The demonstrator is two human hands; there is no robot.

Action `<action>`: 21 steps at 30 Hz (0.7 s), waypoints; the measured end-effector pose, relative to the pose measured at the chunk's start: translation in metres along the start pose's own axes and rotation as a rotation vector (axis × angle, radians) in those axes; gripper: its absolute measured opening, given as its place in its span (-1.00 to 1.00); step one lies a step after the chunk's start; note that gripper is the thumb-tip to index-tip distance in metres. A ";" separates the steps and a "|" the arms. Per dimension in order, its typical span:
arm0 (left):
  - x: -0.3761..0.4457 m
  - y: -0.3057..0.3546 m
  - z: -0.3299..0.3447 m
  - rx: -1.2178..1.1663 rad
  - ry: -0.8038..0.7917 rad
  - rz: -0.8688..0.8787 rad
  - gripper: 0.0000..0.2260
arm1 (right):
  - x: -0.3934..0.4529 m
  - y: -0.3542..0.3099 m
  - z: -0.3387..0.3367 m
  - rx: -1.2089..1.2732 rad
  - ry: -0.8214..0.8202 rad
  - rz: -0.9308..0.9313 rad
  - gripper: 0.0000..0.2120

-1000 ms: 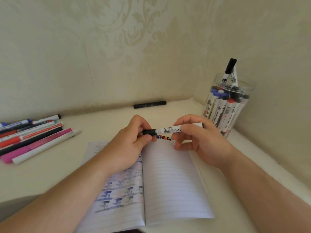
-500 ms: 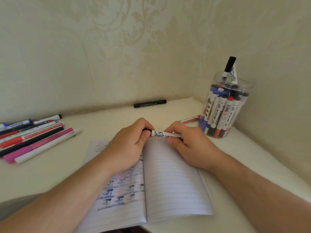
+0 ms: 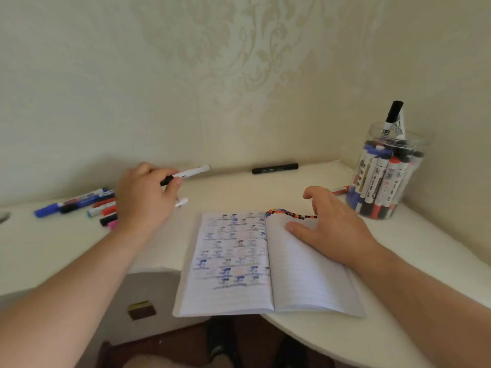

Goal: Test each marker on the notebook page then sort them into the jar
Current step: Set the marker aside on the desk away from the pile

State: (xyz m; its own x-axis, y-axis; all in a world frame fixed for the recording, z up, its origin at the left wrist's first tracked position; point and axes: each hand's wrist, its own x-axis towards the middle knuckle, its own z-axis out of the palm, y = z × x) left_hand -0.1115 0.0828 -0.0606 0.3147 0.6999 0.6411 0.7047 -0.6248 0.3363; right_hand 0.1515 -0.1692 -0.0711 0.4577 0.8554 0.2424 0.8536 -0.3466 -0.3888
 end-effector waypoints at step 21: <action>0.020 0.042 0.020 0.090 -0.138 0.087 -0.80 | 0.006 0.003 0.009 -0.137 0.179 0.037 -0.64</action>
State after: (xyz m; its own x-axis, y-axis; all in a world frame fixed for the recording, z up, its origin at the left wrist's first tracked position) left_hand -0.0631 0.0776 -0.0478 0.4572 0.6893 0.5620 0.7231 -0.6560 0.2164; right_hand 0.1540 -0.1618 -0.0791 0.5159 0.7635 0.3885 0.8555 -0.4363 -0.2788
